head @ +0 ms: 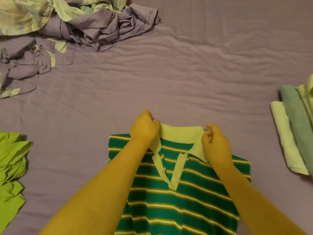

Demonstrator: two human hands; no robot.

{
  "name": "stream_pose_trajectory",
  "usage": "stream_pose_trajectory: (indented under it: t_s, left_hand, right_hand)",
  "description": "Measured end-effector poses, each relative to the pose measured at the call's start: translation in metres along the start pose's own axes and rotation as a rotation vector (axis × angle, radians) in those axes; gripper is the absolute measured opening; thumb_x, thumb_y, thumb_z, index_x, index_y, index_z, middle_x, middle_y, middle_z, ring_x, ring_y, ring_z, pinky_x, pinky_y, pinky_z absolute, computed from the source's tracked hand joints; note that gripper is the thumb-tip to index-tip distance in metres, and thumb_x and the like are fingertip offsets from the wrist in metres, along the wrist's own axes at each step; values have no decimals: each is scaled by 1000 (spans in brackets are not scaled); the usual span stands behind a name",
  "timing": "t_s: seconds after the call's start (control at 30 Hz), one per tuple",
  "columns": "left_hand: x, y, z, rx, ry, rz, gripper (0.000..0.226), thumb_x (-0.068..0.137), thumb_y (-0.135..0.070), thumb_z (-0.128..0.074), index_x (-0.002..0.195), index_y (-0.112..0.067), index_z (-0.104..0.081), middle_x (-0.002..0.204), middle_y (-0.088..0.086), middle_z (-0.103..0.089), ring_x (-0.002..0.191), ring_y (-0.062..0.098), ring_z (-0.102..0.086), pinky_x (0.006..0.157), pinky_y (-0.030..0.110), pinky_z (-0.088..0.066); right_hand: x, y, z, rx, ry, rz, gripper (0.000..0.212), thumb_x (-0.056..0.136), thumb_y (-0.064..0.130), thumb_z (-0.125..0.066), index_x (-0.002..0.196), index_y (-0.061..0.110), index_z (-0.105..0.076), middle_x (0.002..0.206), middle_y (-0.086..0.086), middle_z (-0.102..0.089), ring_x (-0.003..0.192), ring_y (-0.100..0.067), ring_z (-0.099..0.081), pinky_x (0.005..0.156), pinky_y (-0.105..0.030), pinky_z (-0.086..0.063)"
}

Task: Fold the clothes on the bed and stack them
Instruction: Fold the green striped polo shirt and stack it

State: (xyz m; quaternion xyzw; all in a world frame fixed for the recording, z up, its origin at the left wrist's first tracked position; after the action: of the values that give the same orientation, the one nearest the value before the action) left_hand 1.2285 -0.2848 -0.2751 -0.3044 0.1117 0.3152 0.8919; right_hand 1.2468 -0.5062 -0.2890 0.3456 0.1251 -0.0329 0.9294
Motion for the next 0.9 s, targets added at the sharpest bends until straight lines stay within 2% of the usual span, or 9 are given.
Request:
stream_pose_trajectory:
  t_s: [0.07,0.13,0.23,0.37,0.47,0.57,0.73,0.83,0.9]
  left_hand:
    - [-3,-10,0,45,-30,-165,33,96,-26,-51,128,-16,-51,128,5,-53,112,23,-53,88,35,-46]
    - [-15,-13,-1,125,23,-380,25,95,-16,-49,117,-17,-62,122,3,-57,110,21,-52,89,32,-47]
    - [-41,-4,-14,251,393,-631,29,91,-8,-52,108,-22,-70,112,-4,-63,104,15,-52,89,31,-48]
    - [-69,21,-34,648,512,-859,34,89,-28,-61,122,-30,-57,129,-4,-45,115,17,-36,96,31,-31]
    - [-78,34,-42,699,459,-897,33,86,-38,-63,116,-28,-56,128,-4,-42,120,19,-33,97,33,-26]
    - [-80,29,-41,536,431,-839,25,90,-44,-55,110,-32,-65,118,-10,-56,119,16,-36,92,32,-23]
    - [-81,25,-48,528,471,-760,24,93,-43,-52,113,-38,-65,104,-7,-60,110,17,-39,89,32,-25]
    - [-87,30,-51,499,483,-729,25,90,-45,-56,114,-43,-63,104,-8,-55,109,16,-36,93,33,-25]
    - [-90,32,-53,482,460,-728,25,91,-44,-56,114,-42,-64,109,-10,-57,113,15,-35,96,33,-24]
  right_hand:
    - [-2,6,-1,-75,43,102,35,99,14,-42,133,12,-48,129,-9,-55,114,-25,-51,95,-32,-40]
    - [-11,9,-3,-213,54,282,32,96,11,-47,127,11,-56,131,-8,-55,122,-26,-45,103,-34,-35]
    - [-36,10,-10,-406,131,566,21,86,12,-66,105,17,-71,113,-2,-67,110,-25,-56,93,-39,-45]
    - [-71,3,-28,-519,205,739,25,63,29,-86,86,26,-76,92,10,-71,87,-14,-64,75,-29,-54]
    - [-92,-13,-43,-380,251,637,17,75,32,-77,91,26,-73,98,9,-67,94,-13,-58,80,-29,-54]
    - [-102,-25,-52,-238,211,482,16,76,22,-77,92,21,-73,102,1,-65,96,-19,-57,79,-31,-49]
    - [-110,-25,-55,-248,161,358,15,79,17,-74,94,19,-73,96,-3,-61,89,-20,-54,74,-28,-43]
    - [-109,-23,-57,-277,289,272,15,92,26,-57,102,23,-68,98,1,-58,89,-14,-51,79,-29,-44]
    - [-107,-20,-58,-244,352,231,13,94,28,-53,93,25,-66,92,3,-57,84,-13,-52,76,-31,-46]
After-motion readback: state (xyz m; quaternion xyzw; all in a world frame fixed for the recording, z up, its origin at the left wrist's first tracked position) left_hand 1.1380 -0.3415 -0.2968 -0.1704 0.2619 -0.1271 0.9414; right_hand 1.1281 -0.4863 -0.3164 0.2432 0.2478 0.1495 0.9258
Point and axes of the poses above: each hand's wrist, its own x-axis towards the middle knuckle, its own z-axis out of the back of the hand, y = z × x, the point moved 3 cm from there along x, towards the middle knuckle
